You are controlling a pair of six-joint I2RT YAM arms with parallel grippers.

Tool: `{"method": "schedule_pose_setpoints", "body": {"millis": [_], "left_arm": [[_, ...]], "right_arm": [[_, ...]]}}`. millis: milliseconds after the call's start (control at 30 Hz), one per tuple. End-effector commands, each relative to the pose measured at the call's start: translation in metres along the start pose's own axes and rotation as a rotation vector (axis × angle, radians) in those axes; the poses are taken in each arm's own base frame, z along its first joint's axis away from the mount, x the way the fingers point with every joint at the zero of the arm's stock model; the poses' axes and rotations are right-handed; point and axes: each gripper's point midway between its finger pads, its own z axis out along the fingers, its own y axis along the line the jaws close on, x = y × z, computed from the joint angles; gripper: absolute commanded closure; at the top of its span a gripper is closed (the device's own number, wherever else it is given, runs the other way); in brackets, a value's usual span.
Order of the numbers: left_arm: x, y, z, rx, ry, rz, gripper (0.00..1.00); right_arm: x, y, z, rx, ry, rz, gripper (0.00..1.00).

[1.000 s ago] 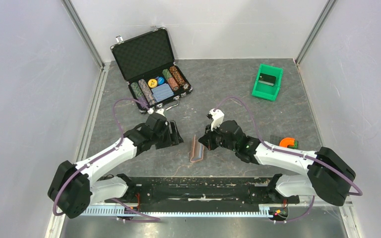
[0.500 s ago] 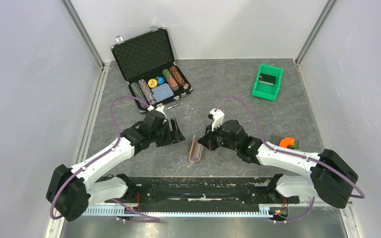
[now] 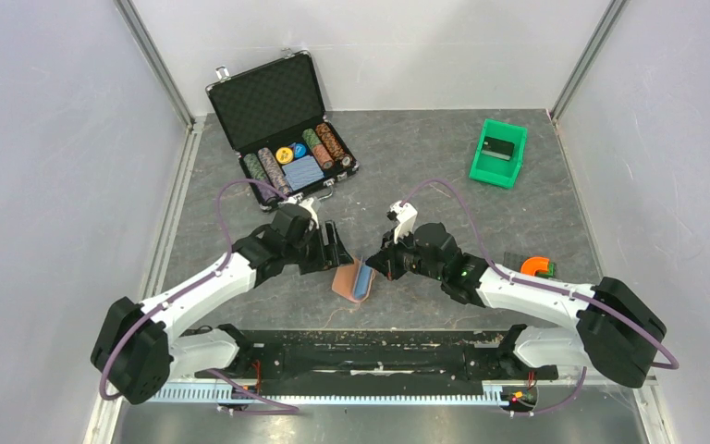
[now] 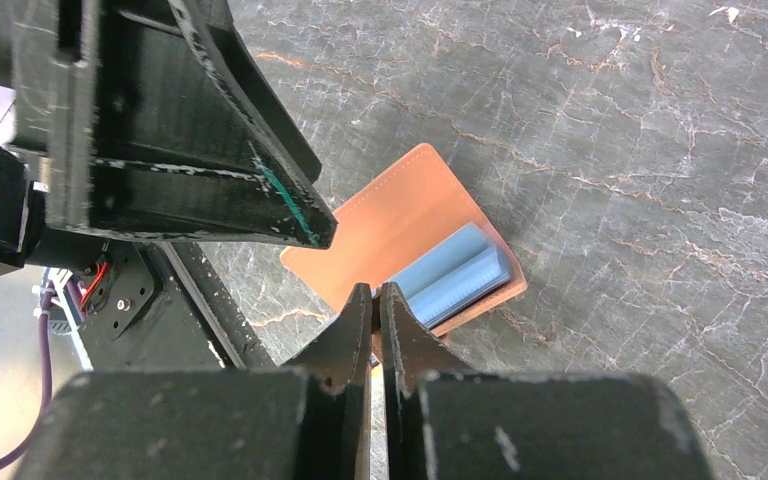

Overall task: Take the credit cards out of the card holder
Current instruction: Open the card holder at the center of the board.

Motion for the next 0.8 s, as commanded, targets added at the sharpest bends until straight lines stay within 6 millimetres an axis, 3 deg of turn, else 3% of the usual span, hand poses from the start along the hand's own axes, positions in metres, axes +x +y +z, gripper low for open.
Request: {"method": "schedule_pose_setpoints", "body": {"millis": [0,533,767], "left_arm": [[0.006,0.004,0.01,0.0,0.025,0.017,0.24],[0.022,0.038,0.017,-0.139,0.073,0.0,0.34],[0.022,0.04,0.014,-0.149,0.059,-0.027,0.36]], "right_arm": [[-0.027,0.011,0.002,-0.038,-0.073,-0.004,1.0],[-0.037,0.006,-0.001,-0.045,-0.081,-0.011,1.0],[-0.044,0.013,-0.001,-0.075,-0.089,-0.015,1.0]]}}
